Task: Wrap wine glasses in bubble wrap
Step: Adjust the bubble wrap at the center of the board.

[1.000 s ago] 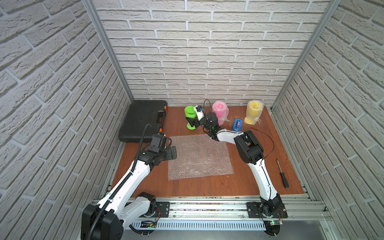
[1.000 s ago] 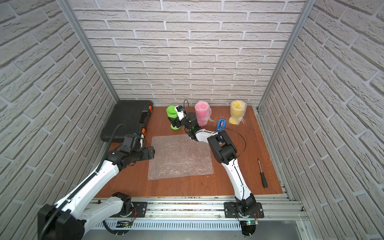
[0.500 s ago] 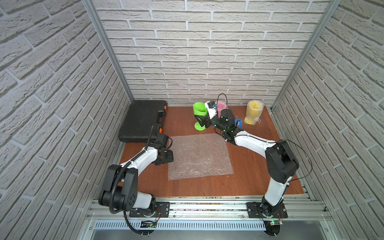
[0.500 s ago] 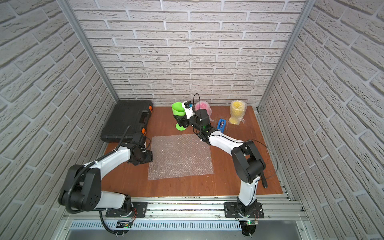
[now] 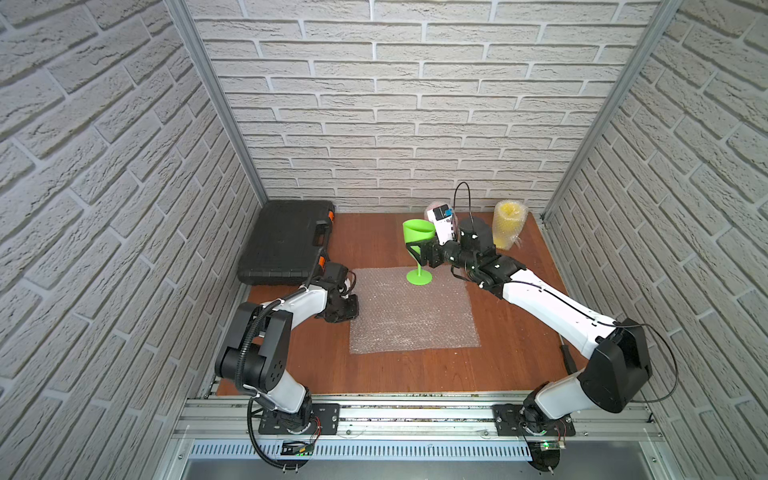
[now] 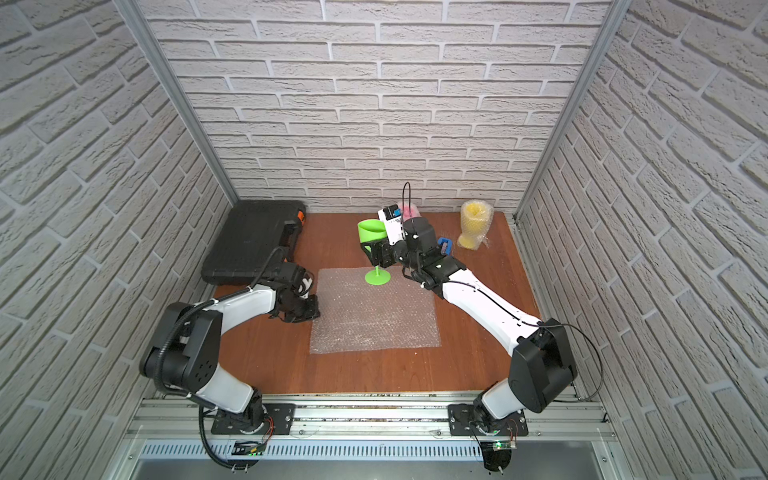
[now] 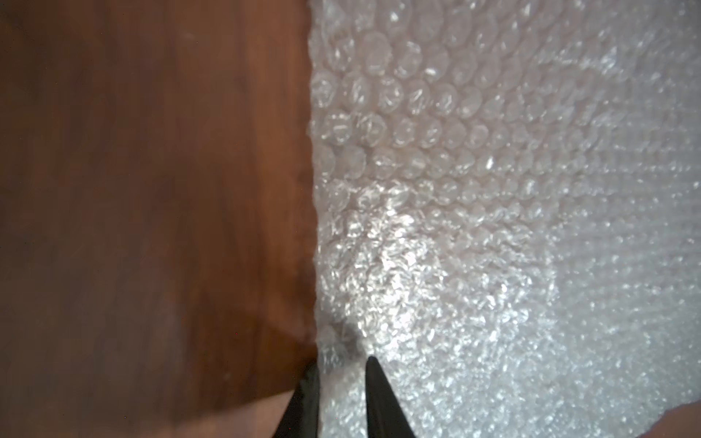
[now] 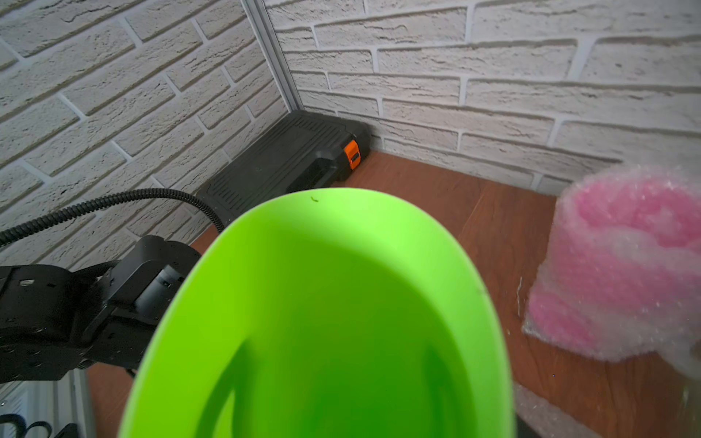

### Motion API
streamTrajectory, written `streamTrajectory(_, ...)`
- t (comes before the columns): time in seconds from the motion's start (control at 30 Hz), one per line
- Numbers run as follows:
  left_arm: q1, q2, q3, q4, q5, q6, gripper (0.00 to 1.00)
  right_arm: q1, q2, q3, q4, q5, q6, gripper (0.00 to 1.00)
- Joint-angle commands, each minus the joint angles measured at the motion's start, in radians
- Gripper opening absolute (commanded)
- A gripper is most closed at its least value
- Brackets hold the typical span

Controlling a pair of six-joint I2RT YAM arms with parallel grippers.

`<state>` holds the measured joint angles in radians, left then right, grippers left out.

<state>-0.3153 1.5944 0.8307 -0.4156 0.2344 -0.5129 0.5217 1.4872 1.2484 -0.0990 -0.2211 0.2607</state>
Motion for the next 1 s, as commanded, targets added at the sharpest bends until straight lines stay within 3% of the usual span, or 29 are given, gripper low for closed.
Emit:
streamTrajectory(0.0, -0.068, 0.049, 0.044, 0.025, 0.022, 0.007, 0.18, 0.011, -0.046, -0.011, -0.168, 0.015, 0.088, 0.59)
streamTrajectory(0.3, -0.214, 0.099, 0.121, 0.054, 0.027, -0.034, 0.07, 0.011, -0.014, 0.029, -0.473, -0.068, 0.26, 0.54)
streamTrajectory(0.47, -0.212, 0.061, 0.103, 0.008, 0.021, 0.007, 0.01, 0.043, 0.063, 0.052, -0.548, -0.152, 0.346, 0.51)
streamTrajectory(0.87, -0.094, -0.187, -0.008, -0.213, 0.053, 0.111, 0.0, 0.15, 0.169, 0.138, -0.6, -0.106, 0.421, 0.47)
streamTrajectory(0.97, -0.069, -0.192, 0.002, -0.259, 0.051, 0.165, 0.0, 0.159, 0.186, 0.153, -0.609, -0.106, 0.438, 0.46)
